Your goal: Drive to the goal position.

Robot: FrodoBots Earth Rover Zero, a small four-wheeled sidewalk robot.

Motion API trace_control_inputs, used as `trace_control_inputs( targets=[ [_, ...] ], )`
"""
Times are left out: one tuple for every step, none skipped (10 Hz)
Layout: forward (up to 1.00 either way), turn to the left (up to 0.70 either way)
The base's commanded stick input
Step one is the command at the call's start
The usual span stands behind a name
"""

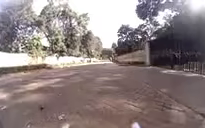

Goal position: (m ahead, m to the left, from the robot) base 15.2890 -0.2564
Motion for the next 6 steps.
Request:
trace_control_inputs(
  targets=[
    [0.69, 0.00],
    [0.69, 0.00],
    [0.69, 0.00],
    [0.69, 0.00],
    [0.69, 0.00],
    [0.69, 0.00]
  ],
)
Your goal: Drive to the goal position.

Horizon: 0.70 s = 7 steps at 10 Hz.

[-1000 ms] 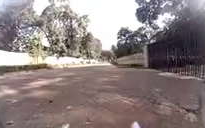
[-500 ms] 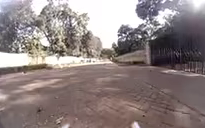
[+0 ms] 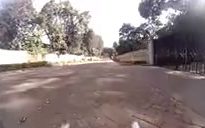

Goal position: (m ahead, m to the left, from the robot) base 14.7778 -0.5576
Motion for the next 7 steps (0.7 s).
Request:
trace_control_inputs(
  targets=[
    [0.69, 0.00],
    [0.69, 0.00],
    [0.69, 0.00],
    [0.69, 0.00],
    [0.69, 0.00],
    [0.69, 0.00],
    [0.69, 0.00]
  ],
)
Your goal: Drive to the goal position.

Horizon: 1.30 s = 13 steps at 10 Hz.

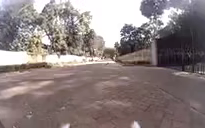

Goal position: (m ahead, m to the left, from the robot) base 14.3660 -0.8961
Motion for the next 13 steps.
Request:
trace_control_inputs(
  targets=[
    [0.69, 0.00],
    [0.69, 0.00],
    [0.69, 0.00],
    [0.69, 0.00],
    [0.69, 0.00],
    [0.69, 0.00],
    [0.69, 0.00],
    [0.69, 0.00],
    [0.69, 0.00],
    [0.69, -0.27],
    [0.69, -0.35],
    [0.69, -0.35],
    [0.69, -0.35]
  ],
)
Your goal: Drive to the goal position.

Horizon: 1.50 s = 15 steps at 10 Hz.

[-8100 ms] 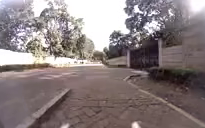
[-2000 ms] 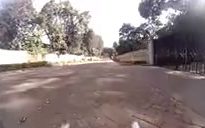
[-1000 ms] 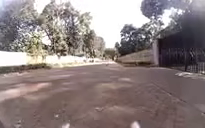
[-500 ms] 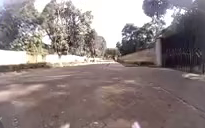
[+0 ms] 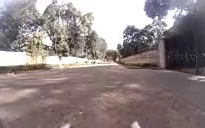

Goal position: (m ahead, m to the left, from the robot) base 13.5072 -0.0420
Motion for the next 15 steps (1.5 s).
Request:
trace_control_inputs(
  targets=[
    [0.69, -0.35],
    [0.69, -0.35],
    [0.69, -0.35],
    [0.69, -0.11],
    [0.69, 0.00],
    [0.69, 0.00],
    [0.69, 0.00],
    [0.69, 0.00],
    [0.69, 0.00],
    [0.69, 0.00],
    [0.69, 0.00],
    [0.69, 0.00],
    [0.69, 0.00],
    [0.69, 0.00],
    [0.69, 0.00]
  ],
)
